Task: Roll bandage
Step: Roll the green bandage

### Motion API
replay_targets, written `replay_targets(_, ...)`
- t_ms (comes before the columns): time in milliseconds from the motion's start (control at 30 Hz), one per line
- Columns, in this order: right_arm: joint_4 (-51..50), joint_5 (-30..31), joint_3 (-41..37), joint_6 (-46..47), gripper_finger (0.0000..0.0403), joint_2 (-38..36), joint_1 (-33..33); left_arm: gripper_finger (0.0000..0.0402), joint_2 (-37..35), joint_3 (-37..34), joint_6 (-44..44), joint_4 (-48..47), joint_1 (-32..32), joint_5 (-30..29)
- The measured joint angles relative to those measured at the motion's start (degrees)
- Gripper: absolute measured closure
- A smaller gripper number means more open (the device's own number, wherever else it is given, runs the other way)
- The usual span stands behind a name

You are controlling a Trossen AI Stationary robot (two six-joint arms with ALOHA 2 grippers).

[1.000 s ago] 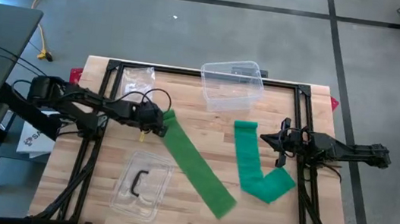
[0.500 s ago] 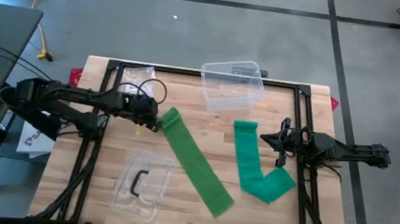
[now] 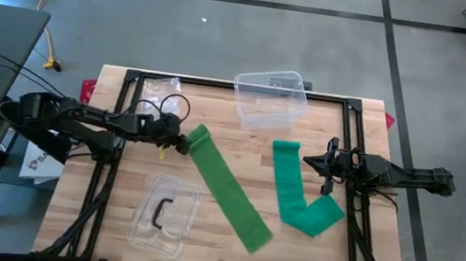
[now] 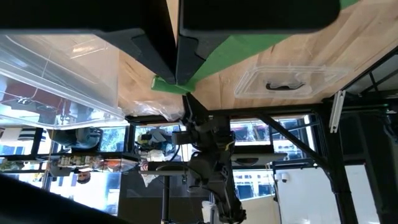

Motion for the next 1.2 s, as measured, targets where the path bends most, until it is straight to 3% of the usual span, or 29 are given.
replay_targets(300, 0.01, 0.01, -0.02, 0.00, 0.0403, 0.00, -0.02, 0.0204, 0.42, -6.11, -0.04, 11.34, -0.32, -2.20)
replay_targets(567, 0.00, 0.00, 0.00, 0.00, 0.0403, 0.00, -0.02, 0.0210, 1.12, -8.01, 3.82, 15.08, -0.36, -2.15)
replay_targets(967, -0.01, 0.02, 0.00, 0.00, 0.0403, 0.00, 0.00, 0.0300, 1.81, -7.77, 17.82, 22.95, -0.36, -2.52)
replay_targets(1200, -0.01, 0.00, 0.00, 0.00, 0.0403, 0.00, 0.00, 0.0322, 0.44, -3.81, 28.31, 22.96, -0.43, -1.18)
